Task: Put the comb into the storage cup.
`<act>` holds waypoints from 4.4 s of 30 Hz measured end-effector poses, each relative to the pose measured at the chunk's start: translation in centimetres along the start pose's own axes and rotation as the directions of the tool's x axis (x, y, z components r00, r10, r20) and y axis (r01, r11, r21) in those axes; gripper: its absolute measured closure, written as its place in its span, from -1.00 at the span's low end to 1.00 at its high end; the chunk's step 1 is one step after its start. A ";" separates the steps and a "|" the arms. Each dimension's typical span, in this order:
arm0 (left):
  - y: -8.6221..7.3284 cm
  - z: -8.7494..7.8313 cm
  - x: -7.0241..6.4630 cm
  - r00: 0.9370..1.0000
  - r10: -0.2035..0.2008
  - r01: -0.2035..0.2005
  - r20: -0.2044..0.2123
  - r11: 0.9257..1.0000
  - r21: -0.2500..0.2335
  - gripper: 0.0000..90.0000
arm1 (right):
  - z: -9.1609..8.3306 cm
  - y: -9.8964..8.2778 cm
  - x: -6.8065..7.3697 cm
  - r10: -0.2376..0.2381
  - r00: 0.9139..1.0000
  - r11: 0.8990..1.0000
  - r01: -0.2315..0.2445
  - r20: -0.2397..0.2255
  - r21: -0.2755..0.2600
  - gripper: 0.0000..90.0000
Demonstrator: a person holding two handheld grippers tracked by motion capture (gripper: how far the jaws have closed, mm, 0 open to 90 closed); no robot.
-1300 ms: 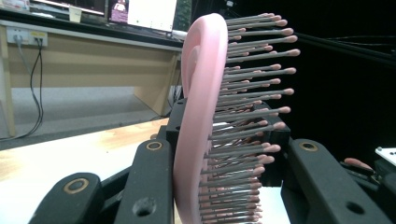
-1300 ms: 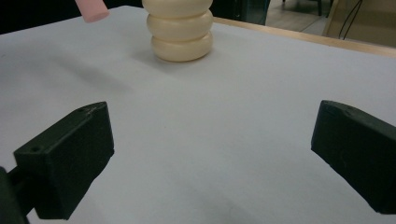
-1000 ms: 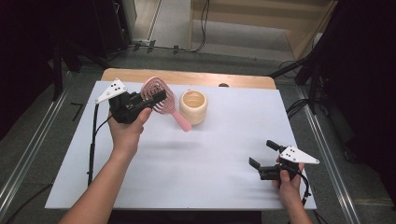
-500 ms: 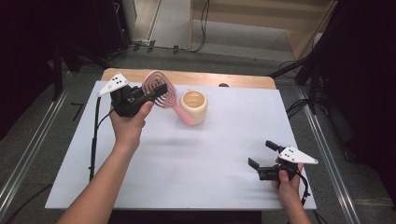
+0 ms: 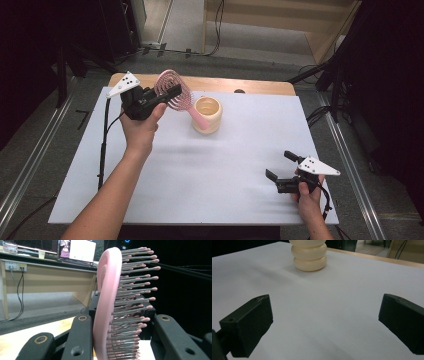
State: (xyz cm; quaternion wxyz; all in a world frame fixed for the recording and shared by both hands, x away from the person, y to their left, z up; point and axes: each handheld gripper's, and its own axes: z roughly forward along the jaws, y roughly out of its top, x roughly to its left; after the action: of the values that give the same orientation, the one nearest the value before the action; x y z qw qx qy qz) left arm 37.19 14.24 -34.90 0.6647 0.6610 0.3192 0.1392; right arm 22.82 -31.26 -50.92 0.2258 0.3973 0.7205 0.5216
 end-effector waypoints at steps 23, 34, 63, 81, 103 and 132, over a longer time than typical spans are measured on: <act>1.2 1.1 0.8 1.000 -0.011 0.011 -0.017 1.000 -0.029 0.46 | 0.1 0.0 -0.1 0.002 1.000 1.000 -0.002 -0.004 -0.001 -1.00; 1.4 1.6 1.3 0.999 -0.023 0.021 -0.032 0.999 -0.035 0.46 | 0.0 -0.1 -0.1 0.004 1.000 1.000 -0.004 -0.006 -0.004 -1.00; 1.1 2.9 2.0 0.995 -0.003 -0.004 -0.100 0.997 -0.072 0.46 | 0.1 -0.1 -0.1 0.005 1.000 1.000 -0.005 -0.007 -0.001 -1.00; -0.5 4.1 1.9 0.993 0.031 -0.037 -0.116 0.998 -0.048 0.45 | 0.1 -0.1 -0.1 0.005 1.000 1.000 -0.005 -0.008 -0.003 -1.00; -2.5 5.2 2.2 0.992 0.039 -0.041 -0.124 0.999 -0.014 0.45 | 0.1 -0.1 -0.1 0.008 1.000 1.000 -0.008 -0.007 -0.002 -1.00; -4.8 7.0 1.9 0.992 0.049 -0.043 -0.117 0.998 0.049 0.45 | 0.2 -0.1 -0.2 0.007 1.000 1.000 -0.007 -0.007 -0.001 -1.00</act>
State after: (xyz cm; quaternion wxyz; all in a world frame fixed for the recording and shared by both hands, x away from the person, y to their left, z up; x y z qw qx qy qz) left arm 41.74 9.43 -40.50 0.6258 0.6741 0.3456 0.1859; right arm 23.01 -31.31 -51.10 0.2214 0.3979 0.7197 0.5241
